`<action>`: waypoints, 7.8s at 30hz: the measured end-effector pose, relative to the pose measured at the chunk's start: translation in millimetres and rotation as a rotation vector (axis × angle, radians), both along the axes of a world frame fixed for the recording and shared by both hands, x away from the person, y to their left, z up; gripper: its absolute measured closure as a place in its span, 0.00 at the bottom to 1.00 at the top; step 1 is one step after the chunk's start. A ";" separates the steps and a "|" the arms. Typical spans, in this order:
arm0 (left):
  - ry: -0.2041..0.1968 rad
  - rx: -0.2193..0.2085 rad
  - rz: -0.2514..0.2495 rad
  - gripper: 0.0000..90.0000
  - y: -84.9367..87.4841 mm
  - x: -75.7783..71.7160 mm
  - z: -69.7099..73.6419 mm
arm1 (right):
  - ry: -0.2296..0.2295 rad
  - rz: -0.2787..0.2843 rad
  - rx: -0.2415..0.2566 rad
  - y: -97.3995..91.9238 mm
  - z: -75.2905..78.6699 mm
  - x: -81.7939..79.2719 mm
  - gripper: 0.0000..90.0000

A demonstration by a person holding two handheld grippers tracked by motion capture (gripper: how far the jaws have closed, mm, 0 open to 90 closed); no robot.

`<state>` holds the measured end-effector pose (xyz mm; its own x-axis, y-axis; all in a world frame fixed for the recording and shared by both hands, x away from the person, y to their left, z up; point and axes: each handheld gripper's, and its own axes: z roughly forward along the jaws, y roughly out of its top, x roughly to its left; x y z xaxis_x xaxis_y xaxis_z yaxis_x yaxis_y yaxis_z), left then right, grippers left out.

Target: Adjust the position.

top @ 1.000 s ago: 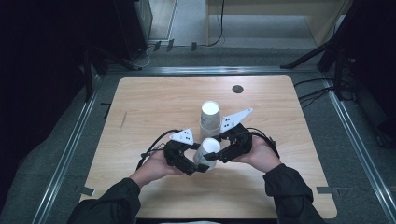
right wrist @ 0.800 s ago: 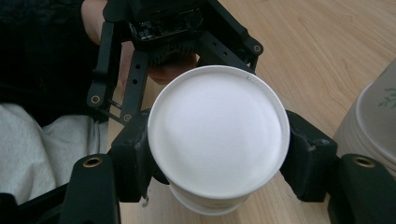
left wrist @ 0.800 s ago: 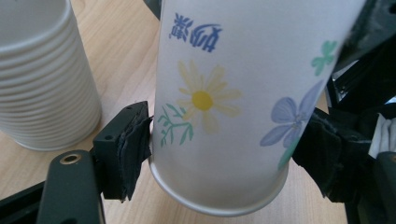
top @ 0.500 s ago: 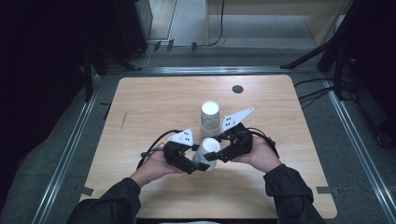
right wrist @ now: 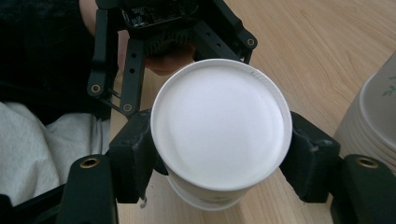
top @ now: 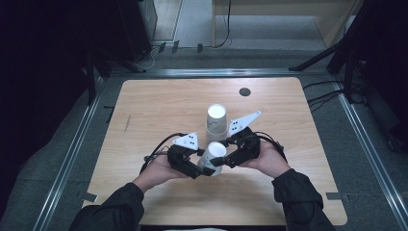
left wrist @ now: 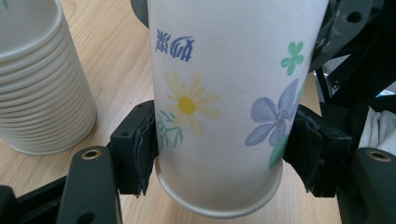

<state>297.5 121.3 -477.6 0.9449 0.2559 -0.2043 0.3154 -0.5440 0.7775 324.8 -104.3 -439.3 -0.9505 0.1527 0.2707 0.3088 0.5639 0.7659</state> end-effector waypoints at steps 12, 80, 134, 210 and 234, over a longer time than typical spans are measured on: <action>0.002 0.074 0.000 0.35 19.5 5.6 12.4 | -0.027 -0.014 -0.019 -12.4 -1.6 -3.4 0.31; -0.014 0.254 -0.072 0.15 10.6 7.4 21.6 | -0.045 -0.013 0.059 -11.8 -6.0 -9.6 0.38; -0.010 0.088 -0.050 0.30 33.2 13.2 40.2 | -0.032 -0.030 0.104 -12.3 -7.6 -9.7 0.27; -0.033 -0.032 -0.062 0.16 15.0 4.5 35.3 | -0.062 0.009 0.159 -20.1 -0.3 -10.2 0.38; -0.046 -0.058 -0.096 0.31 17.3 2.9 37.2 | -0.031 0.052 0.149 -14.9 -3.4 -12.1 0.39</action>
<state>300.5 138.6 -440.3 0.9731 0.1531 -0.1722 0.2276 -0.5234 0.8211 312.6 -119.2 -442.7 -0.9643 0.0639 0.2570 0.2571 0.4581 0.8509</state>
